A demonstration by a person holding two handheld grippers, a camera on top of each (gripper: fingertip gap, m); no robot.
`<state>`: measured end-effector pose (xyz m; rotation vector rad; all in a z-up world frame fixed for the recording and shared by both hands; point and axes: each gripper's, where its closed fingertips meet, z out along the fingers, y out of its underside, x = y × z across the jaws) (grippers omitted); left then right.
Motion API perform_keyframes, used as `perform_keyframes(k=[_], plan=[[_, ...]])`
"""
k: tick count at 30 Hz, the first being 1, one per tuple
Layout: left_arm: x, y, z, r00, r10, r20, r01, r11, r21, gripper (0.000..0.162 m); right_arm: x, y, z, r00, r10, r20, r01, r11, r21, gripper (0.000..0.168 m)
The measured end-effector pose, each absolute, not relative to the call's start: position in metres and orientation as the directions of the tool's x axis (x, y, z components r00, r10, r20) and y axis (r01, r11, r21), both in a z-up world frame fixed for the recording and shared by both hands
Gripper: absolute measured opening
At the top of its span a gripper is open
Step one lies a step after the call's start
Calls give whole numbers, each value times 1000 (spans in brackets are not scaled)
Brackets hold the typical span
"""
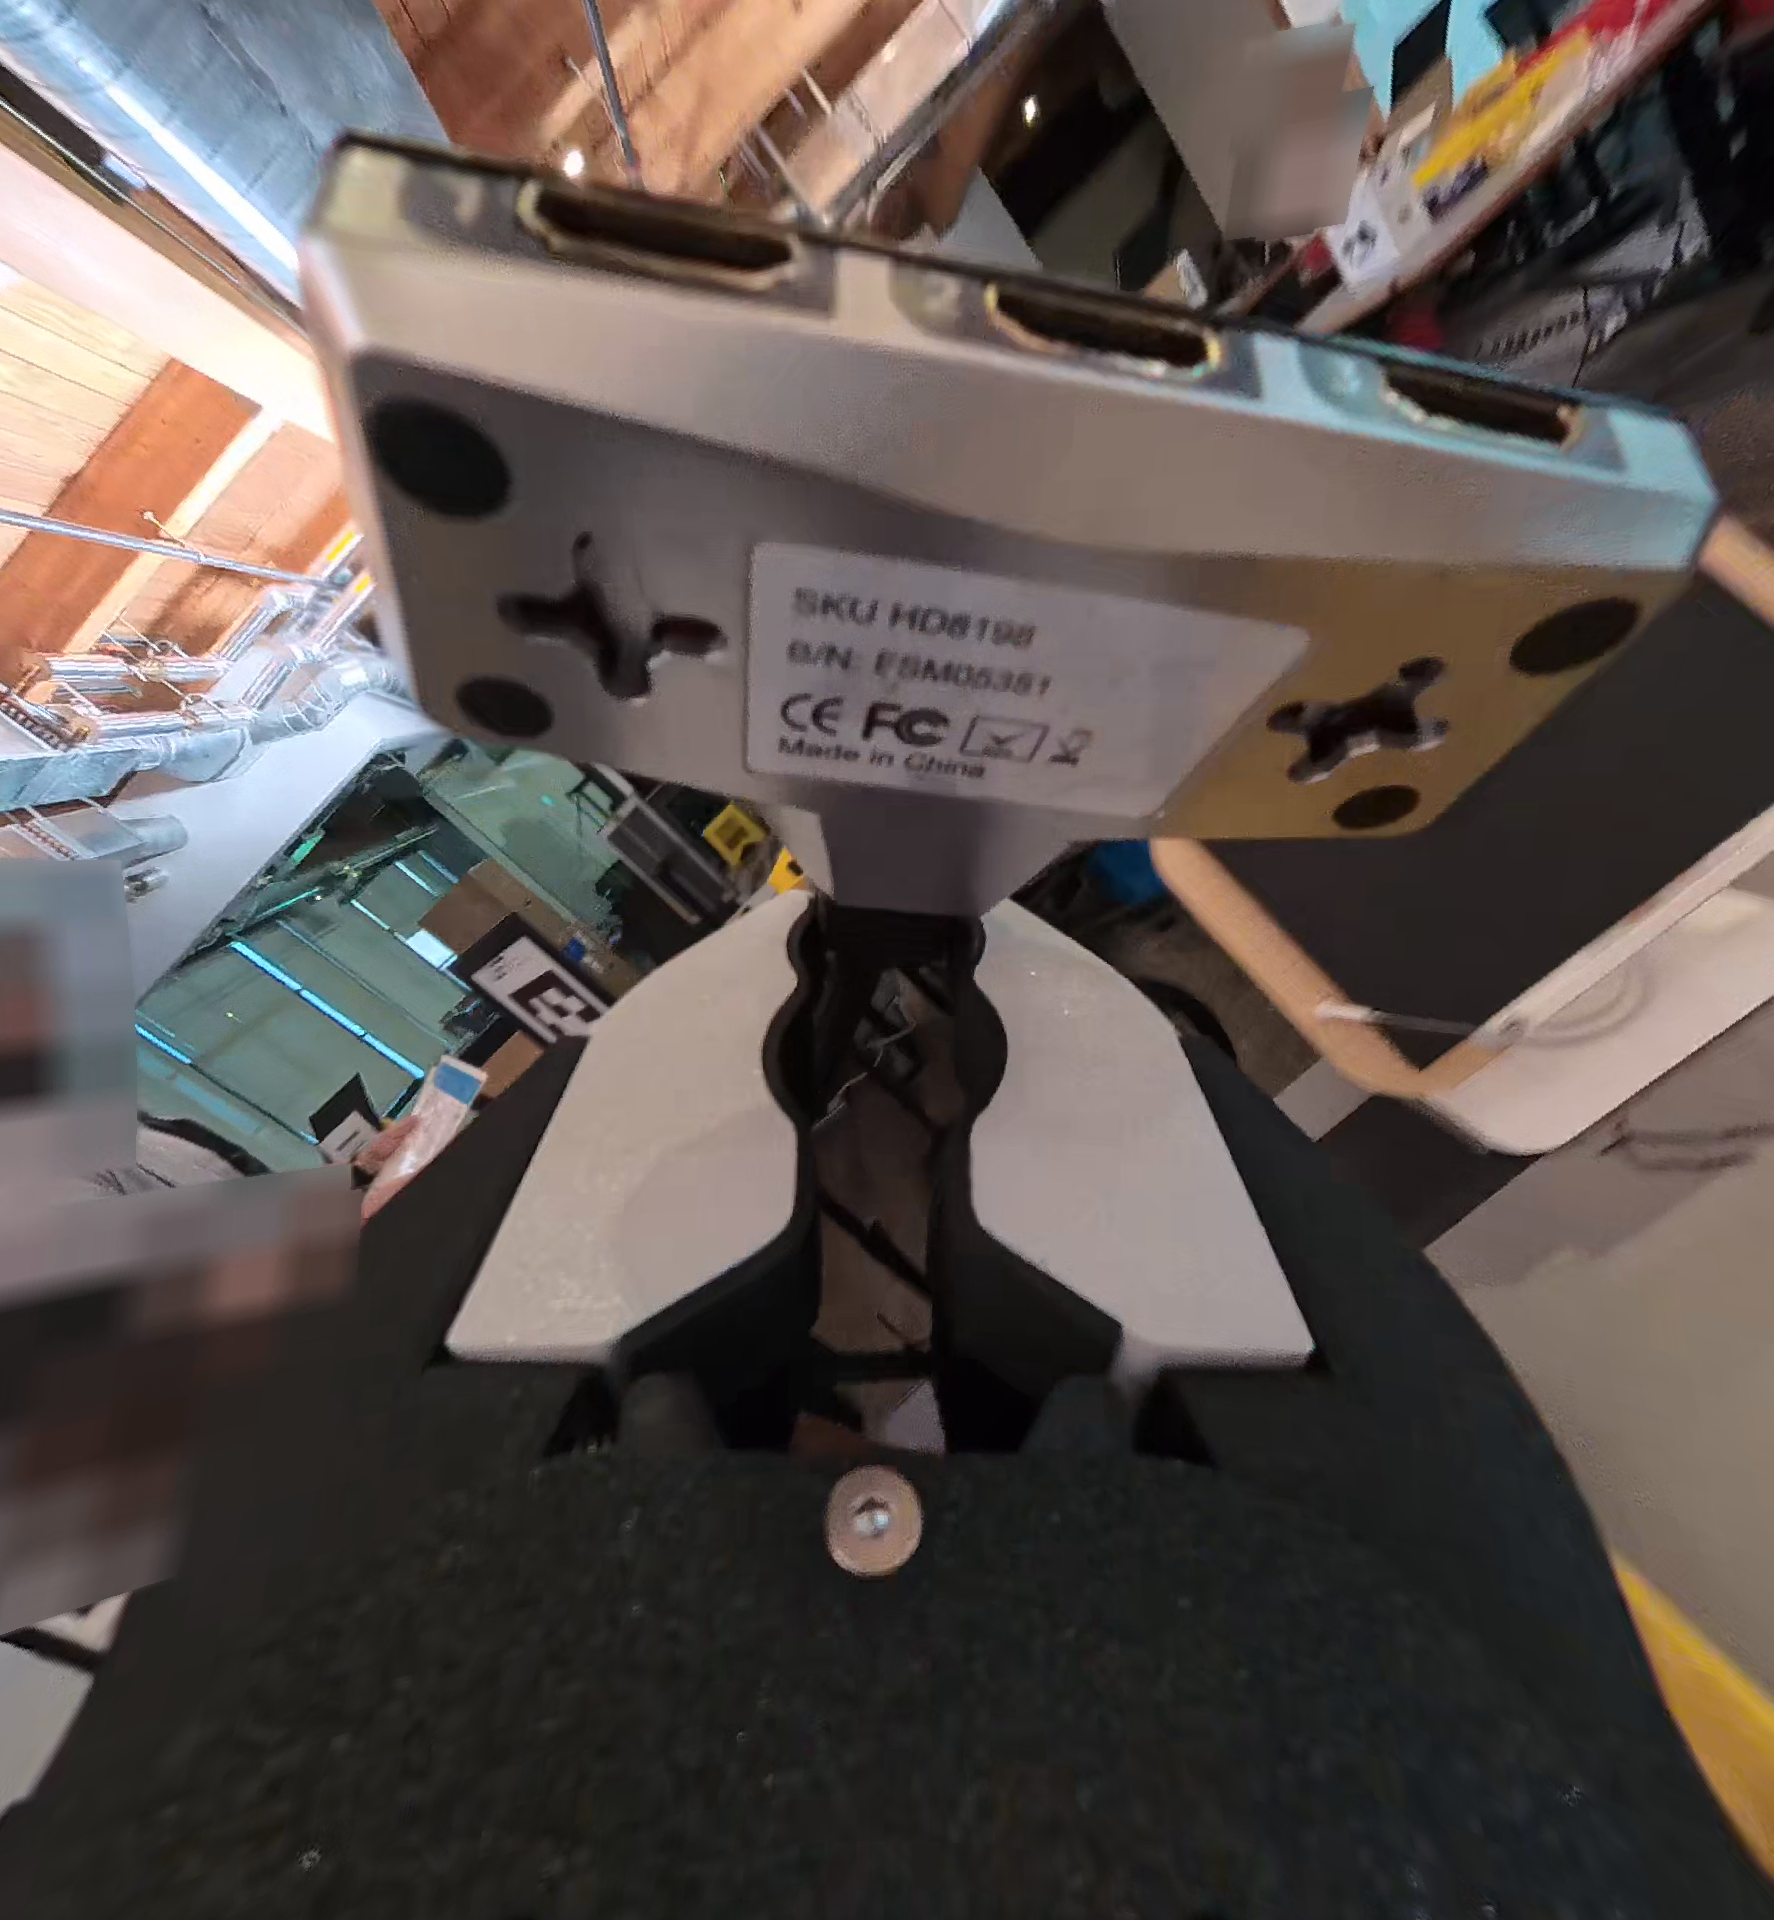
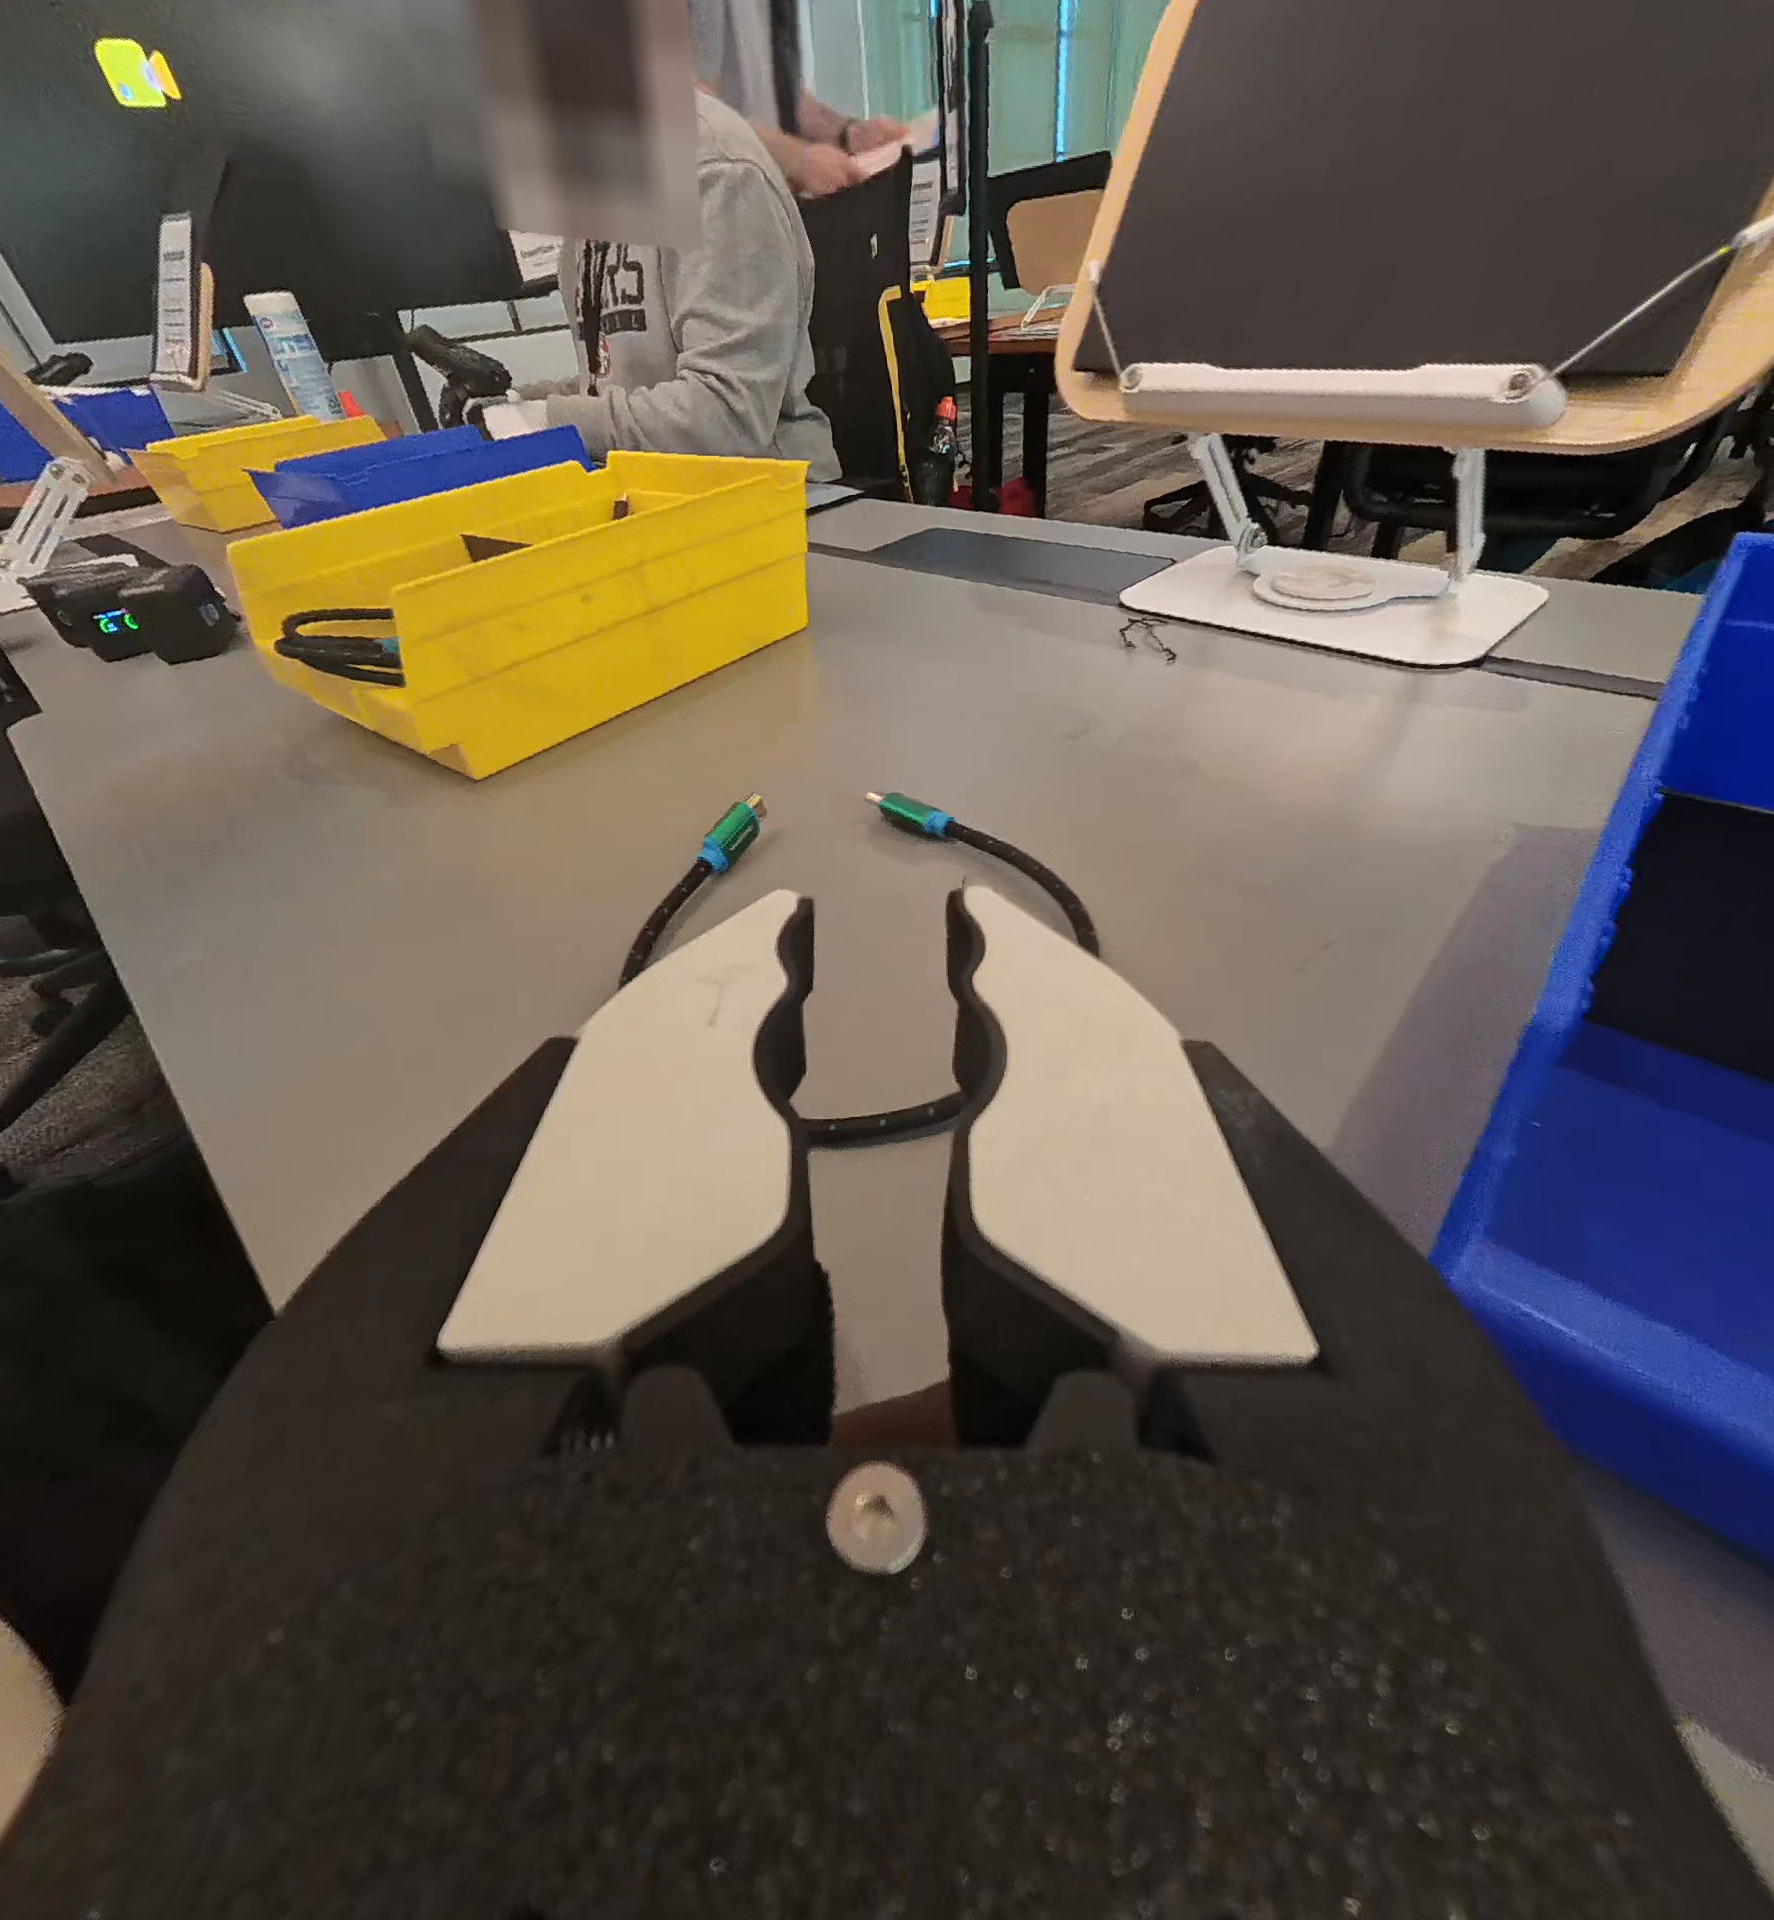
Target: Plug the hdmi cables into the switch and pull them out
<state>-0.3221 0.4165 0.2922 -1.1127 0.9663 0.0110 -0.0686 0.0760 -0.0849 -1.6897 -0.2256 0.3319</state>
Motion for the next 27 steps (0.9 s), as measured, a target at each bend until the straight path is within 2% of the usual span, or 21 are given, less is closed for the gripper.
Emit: perform_keyframes(k=[1,12,18,22,24,27], plan=[[-311,404,286,625,-448,-639,-427,489,-761,22,-71,75,-85,938,338,-80,-33,-142,-989,24],[-189,271,127,606,-644,-467,-275,382,-882,21,-83,66,-64,934,352,-62,-42,-64,-997,27],[-149,216,57,506,-721,-474,-326,348,-879,22,-101,76,-3,920,392,19,-2,52,-999,35],[-139,199,33,484,-732,-479,-358,334,-872,21,-121,91,32,904,400,151,104,137,-985,38],[-137,197,25,490,-720,-492,-386,327,-863,21,-128,102,45,910,380,165,104,176,-979,46],[-133,189,22,481,-743,-466,-371,309,-876,21,-143,118,47,900,380,216,155,185,-970,45]])
